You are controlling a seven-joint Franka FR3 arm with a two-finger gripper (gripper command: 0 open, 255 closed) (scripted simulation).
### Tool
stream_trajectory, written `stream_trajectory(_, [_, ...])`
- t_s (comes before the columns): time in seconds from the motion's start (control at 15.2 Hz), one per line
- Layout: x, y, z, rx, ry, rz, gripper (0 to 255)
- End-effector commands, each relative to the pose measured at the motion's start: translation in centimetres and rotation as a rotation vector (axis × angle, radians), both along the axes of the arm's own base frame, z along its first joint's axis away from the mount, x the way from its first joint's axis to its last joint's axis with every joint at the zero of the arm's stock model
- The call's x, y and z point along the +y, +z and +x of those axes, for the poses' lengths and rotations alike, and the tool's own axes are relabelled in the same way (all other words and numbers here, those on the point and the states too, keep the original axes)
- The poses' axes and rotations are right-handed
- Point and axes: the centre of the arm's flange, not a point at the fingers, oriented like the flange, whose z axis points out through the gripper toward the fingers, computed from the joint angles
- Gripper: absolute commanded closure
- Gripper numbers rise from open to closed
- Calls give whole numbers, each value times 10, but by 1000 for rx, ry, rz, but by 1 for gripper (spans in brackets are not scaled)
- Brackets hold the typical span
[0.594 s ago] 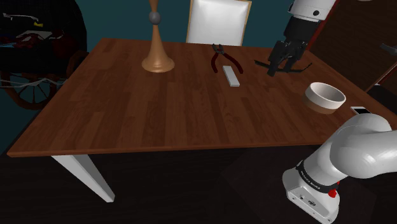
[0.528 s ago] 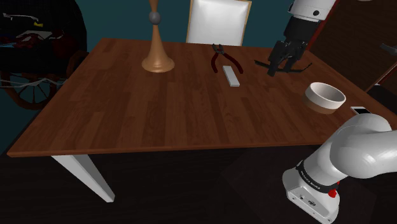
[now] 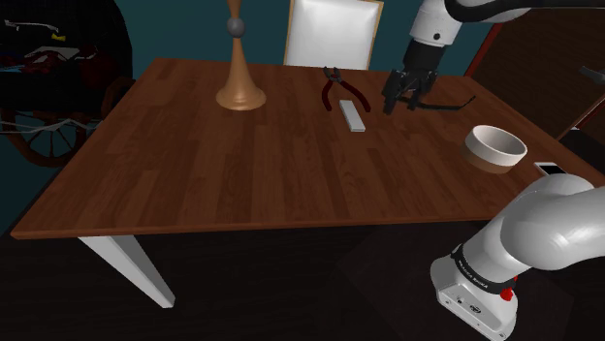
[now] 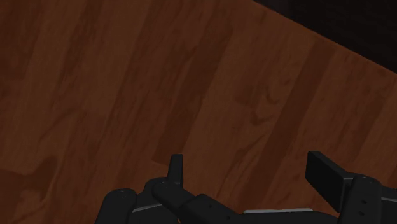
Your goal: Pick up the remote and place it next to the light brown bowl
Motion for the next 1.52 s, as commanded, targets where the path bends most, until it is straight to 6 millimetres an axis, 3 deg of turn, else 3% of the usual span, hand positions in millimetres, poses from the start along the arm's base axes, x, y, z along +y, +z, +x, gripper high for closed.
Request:
stream_trajectory(0.0, [-8,-13,23,-4,-17,-9,0])
stream_trajectory(0.73, [-68,-82,130,-17,-111,-52,0])
stream_trajectory(1.45, [-140,-146,231,-30,-204,-96,0])
